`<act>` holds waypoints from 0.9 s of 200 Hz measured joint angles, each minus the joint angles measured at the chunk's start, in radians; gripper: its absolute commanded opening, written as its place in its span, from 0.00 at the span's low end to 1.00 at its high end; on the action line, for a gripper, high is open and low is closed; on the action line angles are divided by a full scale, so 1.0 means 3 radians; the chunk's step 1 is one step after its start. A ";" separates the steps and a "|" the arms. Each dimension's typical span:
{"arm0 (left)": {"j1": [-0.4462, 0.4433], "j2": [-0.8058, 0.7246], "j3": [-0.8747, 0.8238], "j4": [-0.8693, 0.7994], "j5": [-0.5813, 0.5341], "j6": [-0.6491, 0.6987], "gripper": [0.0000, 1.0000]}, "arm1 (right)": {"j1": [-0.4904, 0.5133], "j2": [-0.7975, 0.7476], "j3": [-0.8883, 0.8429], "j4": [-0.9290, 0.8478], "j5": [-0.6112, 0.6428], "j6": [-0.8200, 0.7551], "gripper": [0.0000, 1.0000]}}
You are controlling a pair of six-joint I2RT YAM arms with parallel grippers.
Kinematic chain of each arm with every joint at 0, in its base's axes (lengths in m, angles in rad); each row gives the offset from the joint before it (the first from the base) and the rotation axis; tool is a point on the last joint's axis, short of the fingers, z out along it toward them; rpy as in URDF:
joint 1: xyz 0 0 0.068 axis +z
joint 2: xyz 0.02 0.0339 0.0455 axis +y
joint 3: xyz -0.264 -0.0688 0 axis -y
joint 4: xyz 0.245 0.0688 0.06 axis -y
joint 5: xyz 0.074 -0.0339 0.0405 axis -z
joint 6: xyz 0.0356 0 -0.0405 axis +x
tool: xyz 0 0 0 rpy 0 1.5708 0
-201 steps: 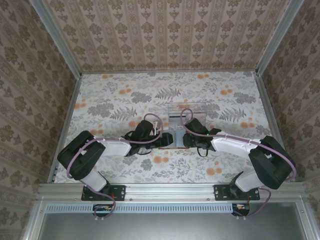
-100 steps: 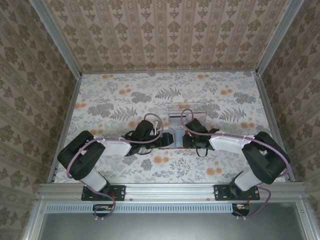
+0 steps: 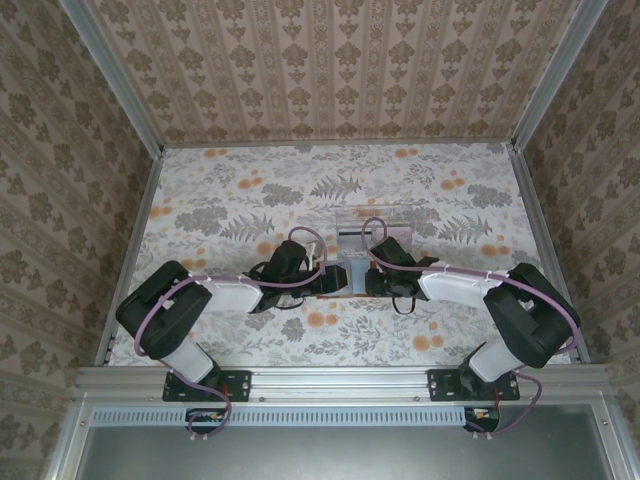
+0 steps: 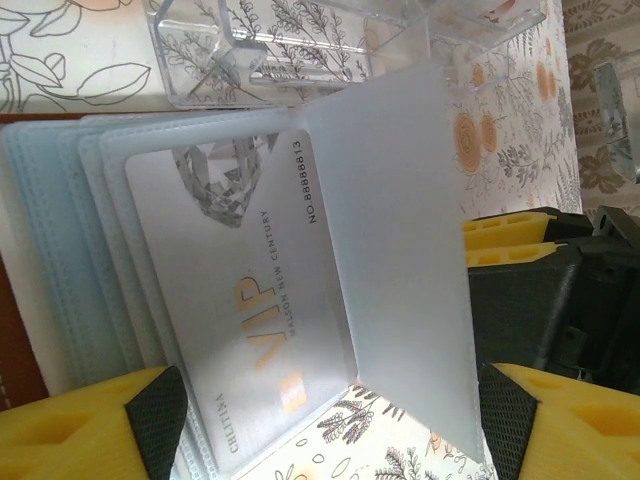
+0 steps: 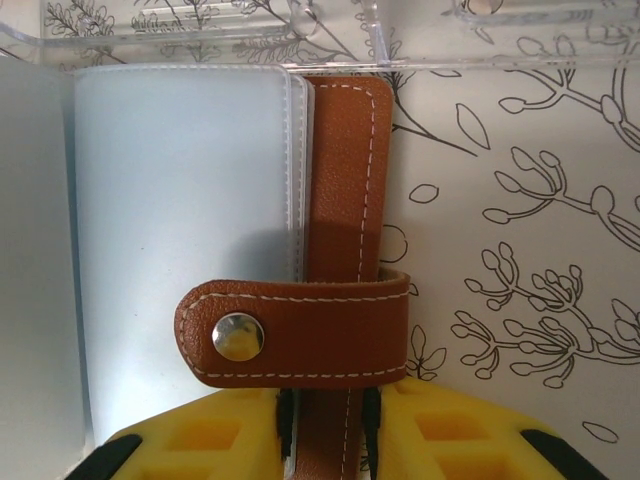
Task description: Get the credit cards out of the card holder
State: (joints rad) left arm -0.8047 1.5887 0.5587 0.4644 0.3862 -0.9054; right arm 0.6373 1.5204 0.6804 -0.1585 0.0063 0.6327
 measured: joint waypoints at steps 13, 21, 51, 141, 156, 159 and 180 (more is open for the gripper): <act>0.0000 0.0000 0.0000 0.0001 0.0005 0.0000 0.83 | 0.0000 0.0000 0.0000 0.0000 0.0000 0.0000 0.29; 0.0000 -0.0001 0.0000 0.0004 0.0010 0.0000 0.85 | 0.0000 0.0000 0.0000 0.0000 0.0000 0.0000 0.29; 0.0000 -0.0013 0.0000 0.0036 0.0045 0.0001 0.95 | 0.0000 0.0000 0.0000 0.0000 0.0001 0.0000 0.30; -0.0003 -0.0018 0.0000 0.0080 0.0061 -0.0009 0.93 | 0.0000 0.0001 0.0000 0.0005 0.0000 0.0000 0.31; -0.0003 -0.0009 0.0000 0.0076 0.0061 -0.0009 0.90 | 0.0000 0.0000 0.0000 0.0006 -0.0001 0.0000 0.33; -0.0003 -0.0006 0.0000 0.0075 0.0058 -0.0010 0.89 | 0.0000 0.0000 0.0000 0.0006 0.0000 0.0000 0.33; -0.0003 0.0008 0.0000 0.0046 0.0028 0.0001 0.82 | 0.0000 -0.0027 -0.0005 0.0006 -0.0009 -0.0001 0.34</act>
State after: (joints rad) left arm -0.8055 1.5909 0.5587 0.4782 0.3946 -0.9051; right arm 0.6373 1.5124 0.6788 -0.1566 0.0036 0.6323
